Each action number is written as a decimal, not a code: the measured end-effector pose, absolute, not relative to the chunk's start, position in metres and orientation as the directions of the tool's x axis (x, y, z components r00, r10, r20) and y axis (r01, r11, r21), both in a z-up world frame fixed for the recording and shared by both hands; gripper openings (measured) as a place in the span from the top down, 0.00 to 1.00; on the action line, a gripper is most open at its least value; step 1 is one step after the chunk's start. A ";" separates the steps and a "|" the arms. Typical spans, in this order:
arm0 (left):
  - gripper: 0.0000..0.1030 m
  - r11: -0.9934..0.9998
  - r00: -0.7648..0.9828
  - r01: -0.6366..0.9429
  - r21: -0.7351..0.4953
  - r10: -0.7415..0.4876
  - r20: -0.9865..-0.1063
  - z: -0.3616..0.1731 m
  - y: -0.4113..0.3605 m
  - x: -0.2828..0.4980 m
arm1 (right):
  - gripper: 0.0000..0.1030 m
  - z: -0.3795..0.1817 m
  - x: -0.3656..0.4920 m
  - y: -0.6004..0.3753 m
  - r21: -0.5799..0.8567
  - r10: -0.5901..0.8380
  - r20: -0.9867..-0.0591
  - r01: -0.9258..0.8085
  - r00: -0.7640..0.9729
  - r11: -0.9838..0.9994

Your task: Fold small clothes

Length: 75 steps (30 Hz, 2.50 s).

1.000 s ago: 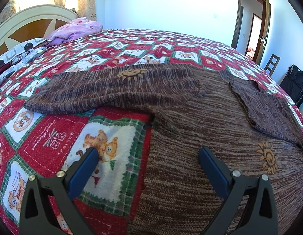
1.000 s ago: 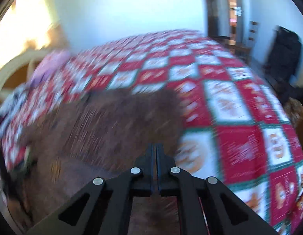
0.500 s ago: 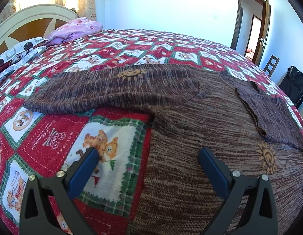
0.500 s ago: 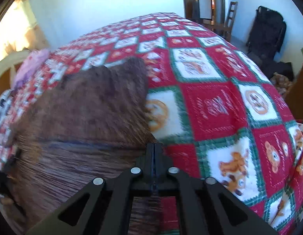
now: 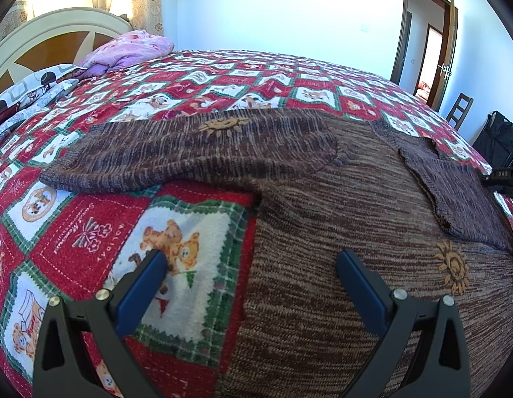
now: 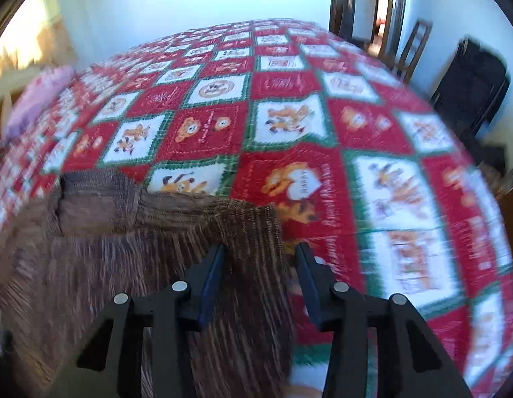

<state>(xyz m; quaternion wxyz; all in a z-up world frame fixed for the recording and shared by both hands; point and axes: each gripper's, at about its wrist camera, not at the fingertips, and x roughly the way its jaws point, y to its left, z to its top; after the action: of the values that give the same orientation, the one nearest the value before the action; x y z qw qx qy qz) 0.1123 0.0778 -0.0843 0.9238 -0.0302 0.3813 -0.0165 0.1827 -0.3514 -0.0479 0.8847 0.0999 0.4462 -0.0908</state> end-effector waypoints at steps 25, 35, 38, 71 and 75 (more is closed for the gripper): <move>0.00 0.998 0.709 0.006 -0.067 -0.052 -0.704 -0.084 0.077 0.112 | 0.87 -0.057 0.119 -0.343 0.063 -0.159 -0.753 0.310 0.638 0.949; 0.00 0.999 0.686 -0.032 -0.039 -0.006 -0.728 -0.067 0.099 0.110 | 0.82 -0.012 0.086 -0.262 0.047 -0.127 -0.652 0.207 0.748 0.977; 0.00 0.991 0.719 -0.127 -0.029 0.072 -0.691 -0.050 0.136 0.111 | 0.63 -0.016 0.082 -0.221 0.076 -0.011 -0.659 0.082 0.752 0.994; 0.90 0.870 0.758 -0.339 -0.359 0.026 -0.652 -0.036 0.240 0.190 | 0.48 -0.066 0.094 -0.190 0.099 0.056 -0.713 0.022 0.699 0.995; 0.90 0.953 0.821 -0.113 -0.282 -0.071 -0.567 0.009 0.156 0.191 | 0.48 -0.066 0.093 -0.195 0.139 0.083 -0.704 0.022 0.705 0.990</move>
<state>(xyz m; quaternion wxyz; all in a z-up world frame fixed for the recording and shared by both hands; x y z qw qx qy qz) 0.1905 0.1560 0.0092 0.9418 -0.1532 0.2989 0.0111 0.0930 -0.1955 -0.0656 0.9208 0.0687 0.3837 0.0167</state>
